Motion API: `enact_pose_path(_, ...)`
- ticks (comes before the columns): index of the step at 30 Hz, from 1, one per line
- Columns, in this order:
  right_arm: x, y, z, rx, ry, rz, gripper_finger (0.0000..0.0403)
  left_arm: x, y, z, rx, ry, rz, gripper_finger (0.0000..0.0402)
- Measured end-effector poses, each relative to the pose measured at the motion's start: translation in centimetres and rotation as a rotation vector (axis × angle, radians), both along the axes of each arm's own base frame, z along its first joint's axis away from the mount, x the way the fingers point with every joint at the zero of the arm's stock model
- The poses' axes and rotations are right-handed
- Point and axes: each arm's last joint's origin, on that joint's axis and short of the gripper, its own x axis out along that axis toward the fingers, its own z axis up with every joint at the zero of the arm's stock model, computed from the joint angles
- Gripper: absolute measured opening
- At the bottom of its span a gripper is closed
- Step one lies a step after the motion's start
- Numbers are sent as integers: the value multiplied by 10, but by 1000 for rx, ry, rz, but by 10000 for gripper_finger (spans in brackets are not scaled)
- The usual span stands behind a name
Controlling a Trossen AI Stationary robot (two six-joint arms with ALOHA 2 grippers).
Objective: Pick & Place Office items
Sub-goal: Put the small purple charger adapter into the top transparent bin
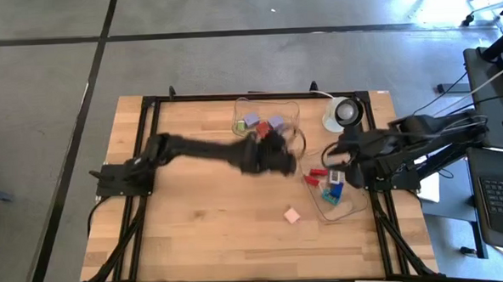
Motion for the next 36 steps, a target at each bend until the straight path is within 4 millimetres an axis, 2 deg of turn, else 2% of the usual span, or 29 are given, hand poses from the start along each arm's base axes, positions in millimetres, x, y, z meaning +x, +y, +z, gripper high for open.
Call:
enact_pose_path(4,-2,-6,18,-162,-93,-99,221,-3,74,-4,-131,101,-32,132)
enact_pose_path(8,-3,-11,24,-293,-130,-189,221,-11,138,-12,-175,148,1,133)
enact_pose_path(11,-3,-13,24,-336,-130,-229,221,-21,175,-14,-198,157,34,133)
enact_pose_path(14,-2,-14,24,-359,-128,-254,221,-31,198,-22,-270,170,37,133)
enact_pose_path(17,-2,-16,24,-369,-128,-277,221,-36,206,-38,-296,190,38,134)
enact_pose_path(24,-2,-21,25,-427,-134,-359,221,-41,205,-70,-368,222,-12,134)
enact_pose_path(30,-2,-27,26,-455,-130,-410,221,-42,204,-80,-367,218,-14,140)
enact_pose_path(36,-2,-28,26,-426,-137,-443,221,-41,203,-80,-348,231,-37,174)
